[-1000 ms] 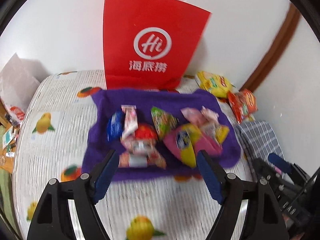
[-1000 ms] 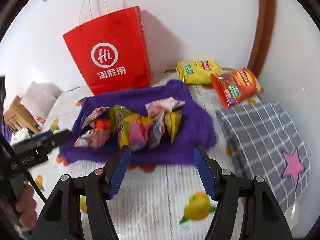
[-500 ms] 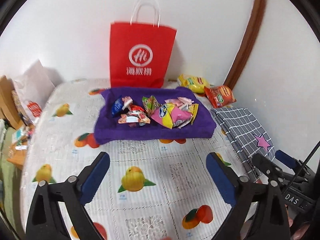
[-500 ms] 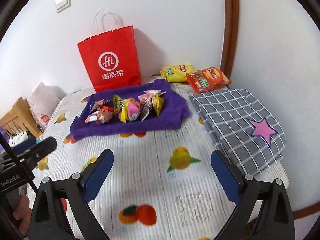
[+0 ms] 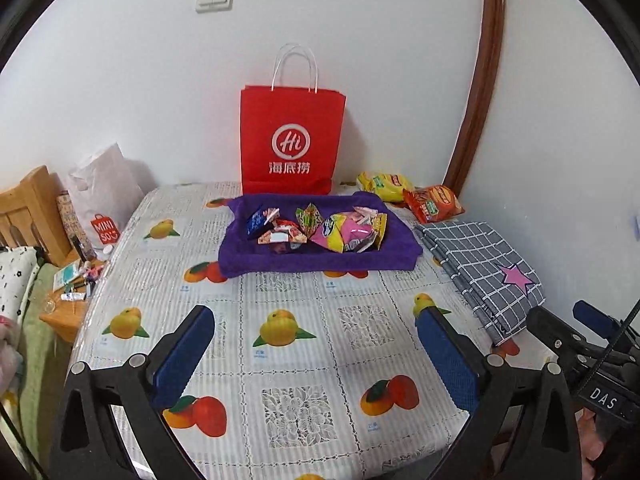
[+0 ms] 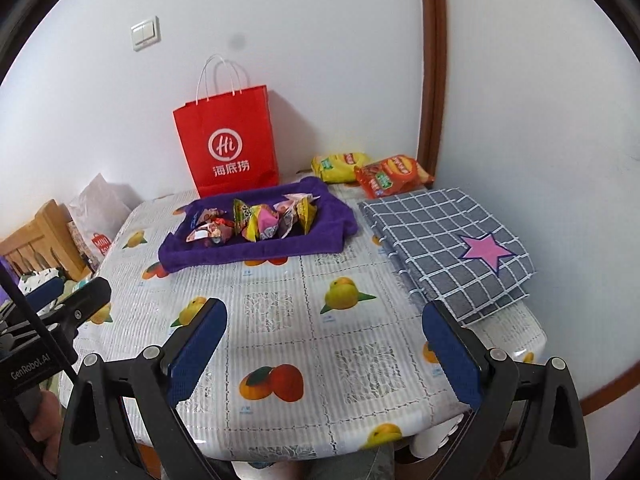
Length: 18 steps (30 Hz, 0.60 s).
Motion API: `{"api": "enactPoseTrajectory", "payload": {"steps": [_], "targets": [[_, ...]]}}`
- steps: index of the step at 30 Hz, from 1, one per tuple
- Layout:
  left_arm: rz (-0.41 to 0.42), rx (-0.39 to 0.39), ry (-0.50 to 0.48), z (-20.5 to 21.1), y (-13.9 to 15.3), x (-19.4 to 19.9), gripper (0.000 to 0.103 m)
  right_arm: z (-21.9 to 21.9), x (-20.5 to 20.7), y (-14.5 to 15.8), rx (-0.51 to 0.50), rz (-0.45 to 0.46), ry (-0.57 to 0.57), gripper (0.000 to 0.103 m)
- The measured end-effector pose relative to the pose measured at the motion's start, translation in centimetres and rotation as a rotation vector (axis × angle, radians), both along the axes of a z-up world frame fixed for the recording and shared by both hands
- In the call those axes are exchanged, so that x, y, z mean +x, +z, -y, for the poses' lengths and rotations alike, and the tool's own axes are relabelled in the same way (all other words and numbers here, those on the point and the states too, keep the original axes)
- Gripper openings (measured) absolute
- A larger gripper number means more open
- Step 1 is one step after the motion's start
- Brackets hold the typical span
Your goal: Organize snacks
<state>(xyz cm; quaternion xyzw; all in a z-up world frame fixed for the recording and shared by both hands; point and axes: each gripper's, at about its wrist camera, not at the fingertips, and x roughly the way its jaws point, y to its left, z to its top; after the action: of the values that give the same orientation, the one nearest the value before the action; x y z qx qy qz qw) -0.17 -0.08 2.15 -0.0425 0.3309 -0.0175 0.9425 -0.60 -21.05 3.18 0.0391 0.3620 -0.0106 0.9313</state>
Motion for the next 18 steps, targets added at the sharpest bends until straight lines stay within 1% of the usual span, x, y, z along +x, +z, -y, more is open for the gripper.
{"api": "enactPoseTrajectory", "payload": {"steps": [3,8,13,18], "targets": [[0.015,0.023,0.008,0.3,0.4,-0.6,0.102,0.3,-0.4,0.3,-0.005,0.006,-0.018,0.097],[0.022,0.018,-0.013,0.7,0.7,-1.1,0.102,0.7,-1.0,0.6,0.01,0.015,-0.041,0.097],[0.026,0.012,-0.018,0.7,0.8,-1.6,0.102,0.5,-1.6,0.9,0.001,0.026,-0.041,0.097],[0.032,0.024,-0.015,0.7,1.1,-2.1,0.103,0.2,-1.7,1.0,0.004,0.028,-0.034,0.097]]}}
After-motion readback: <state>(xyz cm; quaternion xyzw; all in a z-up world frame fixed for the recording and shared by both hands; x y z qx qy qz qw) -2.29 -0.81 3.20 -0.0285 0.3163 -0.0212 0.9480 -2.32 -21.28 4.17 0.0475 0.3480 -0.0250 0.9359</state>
